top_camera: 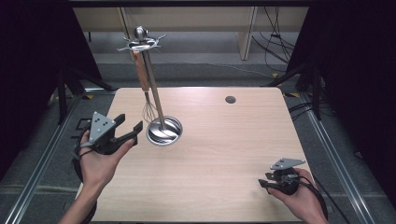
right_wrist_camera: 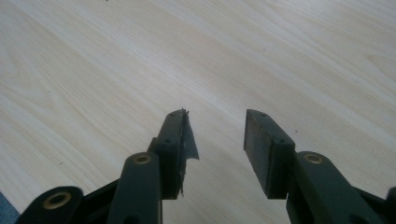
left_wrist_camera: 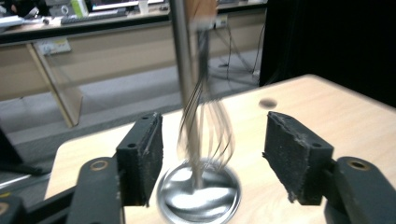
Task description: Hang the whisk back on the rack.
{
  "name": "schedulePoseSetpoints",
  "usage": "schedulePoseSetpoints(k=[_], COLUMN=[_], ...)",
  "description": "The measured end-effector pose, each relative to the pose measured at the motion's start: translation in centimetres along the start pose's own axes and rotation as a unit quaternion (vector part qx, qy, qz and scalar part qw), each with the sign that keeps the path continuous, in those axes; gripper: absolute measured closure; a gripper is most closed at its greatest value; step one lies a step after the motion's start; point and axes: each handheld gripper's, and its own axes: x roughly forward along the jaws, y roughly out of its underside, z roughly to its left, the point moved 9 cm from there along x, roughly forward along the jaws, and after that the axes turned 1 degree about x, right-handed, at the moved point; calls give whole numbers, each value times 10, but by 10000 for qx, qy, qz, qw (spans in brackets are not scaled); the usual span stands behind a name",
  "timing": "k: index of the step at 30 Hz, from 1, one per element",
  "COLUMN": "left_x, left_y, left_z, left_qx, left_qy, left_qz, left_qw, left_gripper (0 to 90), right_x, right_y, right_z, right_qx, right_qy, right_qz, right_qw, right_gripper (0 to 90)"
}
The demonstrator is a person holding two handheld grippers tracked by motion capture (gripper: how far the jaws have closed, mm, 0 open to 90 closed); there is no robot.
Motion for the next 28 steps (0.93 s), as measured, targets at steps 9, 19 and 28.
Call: schedulePoseSetpoints(k=[9,19,28], left_x=[-6,-5,0], left_y=[56,127,148], left_z=[20,24,24], left_qx=[47,-182,-374], left_qy=[-136,31,237], left_qz=[419,921,1186], left_qw=[9990,9956,9920], left_gripper=[348,342,352], right_x=[0,3,6], right_y=[0,0,-1], right_z=[2,0,1], right_qx=[124,46,19], right_qy=[-42,-92,-166], right_qz=[6,-36,-151], right_qw=[9999,9999,9997], right_gripper=[553,516,499])
